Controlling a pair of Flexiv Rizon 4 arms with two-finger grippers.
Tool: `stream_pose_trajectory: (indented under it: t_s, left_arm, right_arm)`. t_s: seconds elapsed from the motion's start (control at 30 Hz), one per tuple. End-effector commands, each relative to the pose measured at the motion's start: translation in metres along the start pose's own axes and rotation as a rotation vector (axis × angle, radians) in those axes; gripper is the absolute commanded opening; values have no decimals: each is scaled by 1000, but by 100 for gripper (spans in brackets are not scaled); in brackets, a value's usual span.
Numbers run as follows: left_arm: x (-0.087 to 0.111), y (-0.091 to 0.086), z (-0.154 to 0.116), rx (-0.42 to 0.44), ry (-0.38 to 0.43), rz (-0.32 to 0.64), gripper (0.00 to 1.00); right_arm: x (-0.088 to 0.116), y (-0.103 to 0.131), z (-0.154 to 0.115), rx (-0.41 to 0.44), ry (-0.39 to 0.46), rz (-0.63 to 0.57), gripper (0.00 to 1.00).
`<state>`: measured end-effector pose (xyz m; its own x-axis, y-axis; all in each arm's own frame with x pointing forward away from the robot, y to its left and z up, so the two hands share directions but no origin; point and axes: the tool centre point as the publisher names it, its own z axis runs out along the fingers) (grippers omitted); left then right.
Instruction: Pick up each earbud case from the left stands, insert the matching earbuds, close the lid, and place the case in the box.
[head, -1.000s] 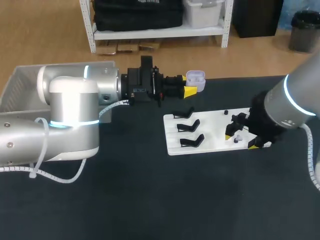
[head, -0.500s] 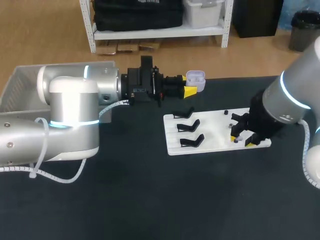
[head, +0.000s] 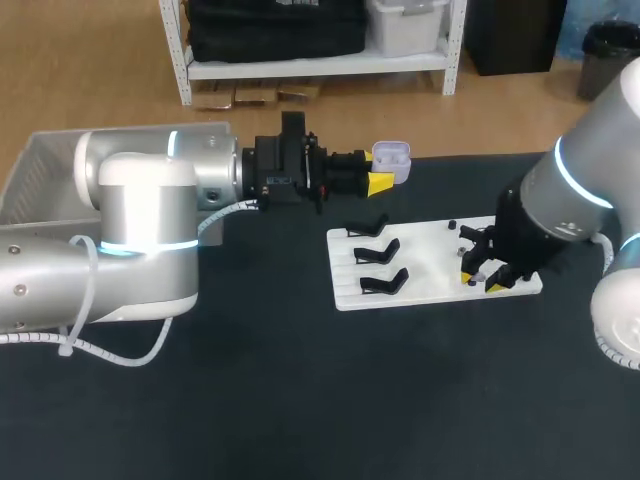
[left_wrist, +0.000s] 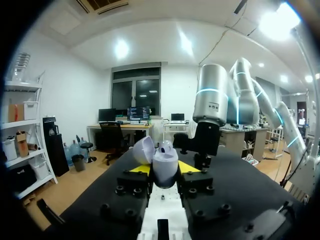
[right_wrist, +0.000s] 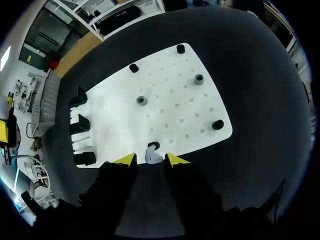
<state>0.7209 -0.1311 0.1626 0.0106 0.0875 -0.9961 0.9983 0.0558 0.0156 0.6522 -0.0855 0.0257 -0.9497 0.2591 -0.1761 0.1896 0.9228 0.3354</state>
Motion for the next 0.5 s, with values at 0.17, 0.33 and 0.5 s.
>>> stream_pose_trajectory:
  t_s: [0.17, 0.33, 0.5]
  left_arm:
    - [1, 0, 0, -1, -3, 2, 0]
    - [1, 0, 0, -1, -3, 2, 0]
    - [1, 0, 0, -1, -3, 2, 0]
  right_arm:
    - [-2, 1, 1, 9, 7, 2, 12]
    - [-1, 0, 2, 14, 9, 9, 2]
    - [-1, 0, -2, 18, 12, 15, 0]
